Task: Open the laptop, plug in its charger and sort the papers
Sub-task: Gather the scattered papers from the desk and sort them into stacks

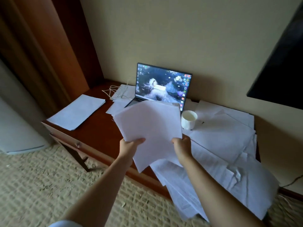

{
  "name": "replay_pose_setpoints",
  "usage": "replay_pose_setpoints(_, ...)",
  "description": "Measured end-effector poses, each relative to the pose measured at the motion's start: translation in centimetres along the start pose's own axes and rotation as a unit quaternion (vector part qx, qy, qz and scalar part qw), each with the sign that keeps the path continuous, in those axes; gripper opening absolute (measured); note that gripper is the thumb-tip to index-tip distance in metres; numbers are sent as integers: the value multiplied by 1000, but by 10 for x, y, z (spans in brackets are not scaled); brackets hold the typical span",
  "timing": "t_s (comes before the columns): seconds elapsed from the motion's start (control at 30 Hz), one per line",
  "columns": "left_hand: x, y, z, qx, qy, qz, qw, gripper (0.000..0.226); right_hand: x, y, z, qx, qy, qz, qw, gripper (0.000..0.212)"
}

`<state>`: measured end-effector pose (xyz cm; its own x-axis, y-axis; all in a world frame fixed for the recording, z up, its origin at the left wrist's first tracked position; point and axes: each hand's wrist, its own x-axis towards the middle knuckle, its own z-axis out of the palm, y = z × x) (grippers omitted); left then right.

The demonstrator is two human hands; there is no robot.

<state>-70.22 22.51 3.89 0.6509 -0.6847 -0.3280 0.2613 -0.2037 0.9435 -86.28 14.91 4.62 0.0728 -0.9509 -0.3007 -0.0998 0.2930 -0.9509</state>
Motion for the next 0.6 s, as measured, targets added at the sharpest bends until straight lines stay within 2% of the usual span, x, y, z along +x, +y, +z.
replay_pose_setpoints(0.1, 26, 21, -60, 20, -1, 15, 1000, 23, -10, -5, 63, -9, -18, 6, 1000, 28)
replay_pose_setpoints(0.3, 83, 56, -149, 33, 34, 14, 999, 25, -30, -15, 176, -22, -30, -44, 998, 24)
replay_pose_setpoints(0.4, 113, 67, -178, 39, 38, 4, 999, 25, -23, -17, 217, -22, -29, -48, 998, 15)
replay_pose_setpoints(0.6, 192, 74, -208, 79, 63, -5, 995, 15, 30, -16, 295, -2, -43, -24, 999, 27)
